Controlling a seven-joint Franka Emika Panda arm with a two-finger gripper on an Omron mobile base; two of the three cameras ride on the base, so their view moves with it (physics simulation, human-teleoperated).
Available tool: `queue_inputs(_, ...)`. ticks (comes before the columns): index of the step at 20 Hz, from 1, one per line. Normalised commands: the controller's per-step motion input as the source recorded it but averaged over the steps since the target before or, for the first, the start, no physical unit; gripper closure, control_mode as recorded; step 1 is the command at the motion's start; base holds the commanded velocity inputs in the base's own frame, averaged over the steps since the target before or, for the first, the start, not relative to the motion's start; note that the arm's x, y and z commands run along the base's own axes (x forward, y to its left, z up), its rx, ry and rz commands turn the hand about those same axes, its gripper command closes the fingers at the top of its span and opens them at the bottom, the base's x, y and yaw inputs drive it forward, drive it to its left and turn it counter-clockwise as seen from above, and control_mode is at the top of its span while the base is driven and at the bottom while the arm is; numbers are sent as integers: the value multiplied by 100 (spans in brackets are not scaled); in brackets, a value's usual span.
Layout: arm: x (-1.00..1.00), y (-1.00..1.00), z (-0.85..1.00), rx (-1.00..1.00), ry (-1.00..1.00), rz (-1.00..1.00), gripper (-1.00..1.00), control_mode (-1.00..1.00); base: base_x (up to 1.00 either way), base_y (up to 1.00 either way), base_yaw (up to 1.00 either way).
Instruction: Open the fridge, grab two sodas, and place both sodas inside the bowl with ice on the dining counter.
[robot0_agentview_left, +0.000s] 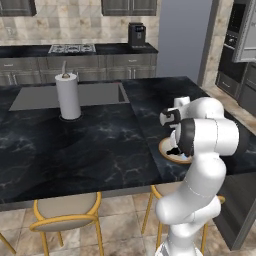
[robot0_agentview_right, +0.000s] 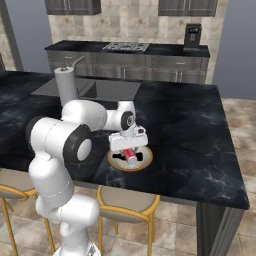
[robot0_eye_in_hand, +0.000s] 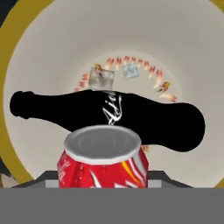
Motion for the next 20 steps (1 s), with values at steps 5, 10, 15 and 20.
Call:
queue_inputs(5,2,0,-20,0,0,3,100,-100,0,0,0)
queue_inputs(10,4,0,-23,0,0,3,100,-100,0,0,0)
queue_inputs(15,0,0,-10,0,0,3,-100,-100,0,0,0)
queue_inputs(20,-15,0,3,1,-5,0,-100,-100,0,0,0)
